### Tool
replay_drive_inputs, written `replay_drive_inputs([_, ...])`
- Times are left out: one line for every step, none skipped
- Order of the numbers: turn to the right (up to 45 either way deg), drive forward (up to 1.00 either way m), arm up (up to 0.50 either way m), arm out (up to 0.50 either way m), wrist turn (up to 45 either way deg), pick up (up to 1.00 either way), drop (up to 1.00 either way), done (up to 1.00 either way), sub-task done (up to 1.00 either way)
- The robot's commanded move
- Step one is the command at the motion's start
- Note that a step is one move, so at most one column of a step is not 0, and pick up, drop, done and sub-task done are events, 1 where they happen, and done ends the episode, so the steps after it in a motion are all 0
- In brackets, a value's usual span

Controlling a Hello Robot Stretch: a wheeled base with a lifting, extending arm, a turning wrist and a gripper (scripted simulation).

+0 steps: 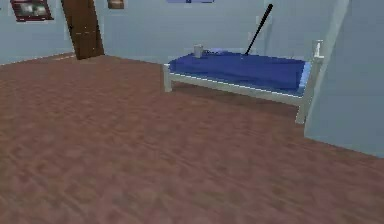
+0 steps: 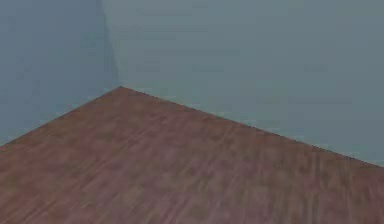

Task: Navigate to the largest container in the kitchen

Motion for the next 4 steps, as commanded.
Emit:
replay_drive_inputs([-33.0,0.00,0.00,0.00,0.0,0.00,0.00,0.00,0.00])
replay_drive_inputs([0.0,1.00,0.00,0.00,0.0,0.00,0.00,0.00,0.00])
replay_drive_inputs([0.0,1.00,0.00,0.00,0.0,0.00,0.00,0.00,0.00])
replay_drive_inputs([0.0,1.00,0.00,0.00,0.0,0.00,0.00,0.00,0.00])
